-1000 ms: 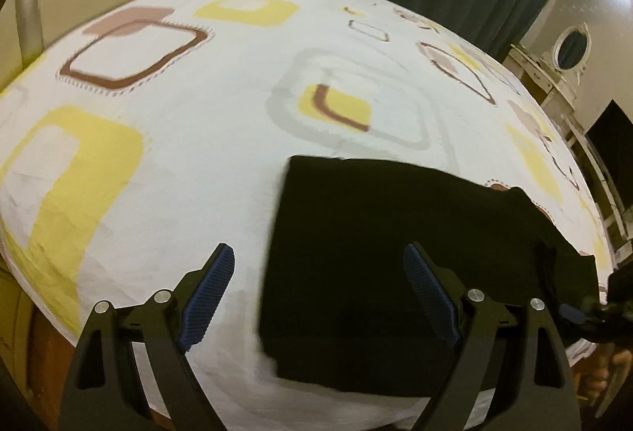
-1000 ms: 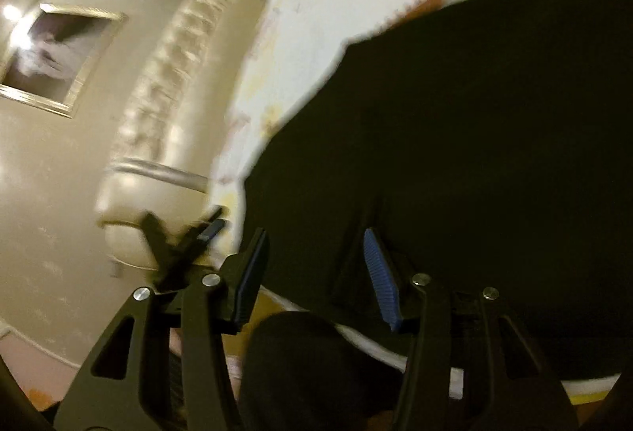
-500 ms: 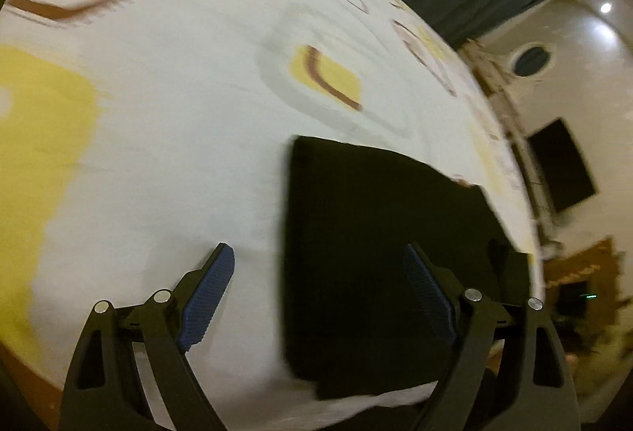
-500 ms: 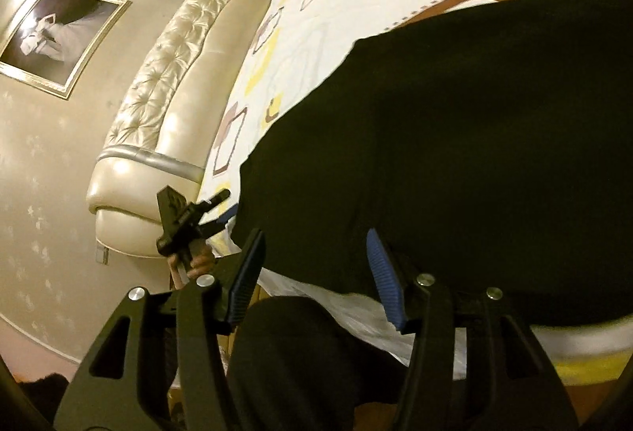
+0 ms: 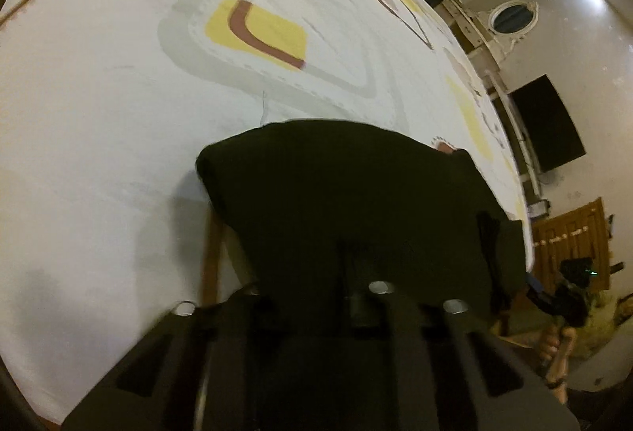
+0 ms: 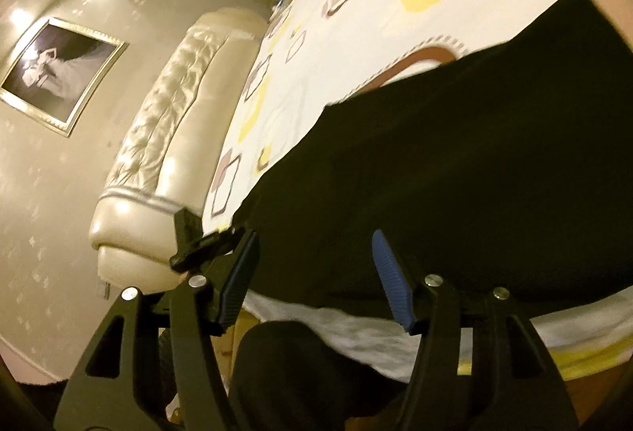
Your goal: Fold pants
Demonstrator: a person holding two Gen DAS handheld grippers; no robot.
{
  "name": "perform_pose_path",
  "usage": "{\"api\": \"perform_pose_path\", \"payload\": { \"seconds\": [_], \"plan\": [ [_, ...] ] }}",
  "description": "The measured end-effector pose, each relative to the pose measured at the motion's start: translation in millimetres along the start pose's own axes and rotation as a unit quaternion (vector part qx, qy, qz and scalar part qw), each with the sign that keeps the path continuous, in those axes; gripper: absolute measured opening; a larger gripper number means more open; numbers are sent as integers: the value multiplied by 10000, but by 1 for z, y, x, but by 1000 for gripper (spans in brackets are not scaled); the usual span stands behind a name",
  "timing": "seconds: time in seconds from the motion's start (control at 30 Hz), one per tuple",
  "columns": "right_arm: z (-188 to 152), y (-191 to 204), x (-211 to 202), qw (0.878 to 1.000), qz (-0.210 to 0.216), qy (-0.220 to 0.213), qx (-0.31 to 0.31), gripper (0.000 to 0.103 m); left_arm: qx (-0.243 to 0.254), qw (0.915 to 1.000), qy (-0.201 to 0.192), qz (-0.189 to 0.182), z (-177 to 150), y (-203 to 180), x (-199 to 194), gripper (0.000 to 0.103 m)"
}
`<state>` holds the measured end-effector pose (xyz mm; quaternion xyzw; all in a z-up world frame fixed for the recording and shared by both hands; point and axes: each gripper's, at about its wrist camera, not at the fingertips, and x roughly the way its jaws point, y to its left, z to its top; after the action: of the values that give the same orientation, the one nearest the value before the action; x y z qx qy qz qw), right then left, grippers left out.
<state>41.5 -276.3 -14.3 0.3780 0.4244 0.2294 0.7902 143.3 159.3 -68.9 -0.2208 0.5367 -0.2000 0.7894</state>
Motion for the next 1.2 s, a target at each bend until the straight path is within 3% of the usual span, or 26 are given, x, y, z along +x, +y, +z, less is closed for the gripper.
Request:
{"api": "perform_pose_path", "payload": {
  "seconds": [0.13,0.33,0.67,0.93,1.07,1.2],
  "plan": [
    [5,-13,-18,9993,-172,-269,167,65,34,9999,-79,96,0,-13,-12,13],
    [5,-23,-51,9979,-361,-512,189,67,37,9994,-314,-119,7,-52,-45,13],
    [6,-40,-83,9928,-502,-1017,391,68,1089,9932,-404,-123,8,-206,-57,13],
    [6,-46,-89,9893,-679,-1201,474,68,1893,9819,-61,-47,-16,-321,8,13],
    [7,-47,-95,9877,-666,-1329,491,68,2146,9765,53,180,-30,-355,57,13],
    [9,-53,-102,9856,-654,-1449,580,68,2089,9770,239,345,-41,-374,108,13]
  ]
}}
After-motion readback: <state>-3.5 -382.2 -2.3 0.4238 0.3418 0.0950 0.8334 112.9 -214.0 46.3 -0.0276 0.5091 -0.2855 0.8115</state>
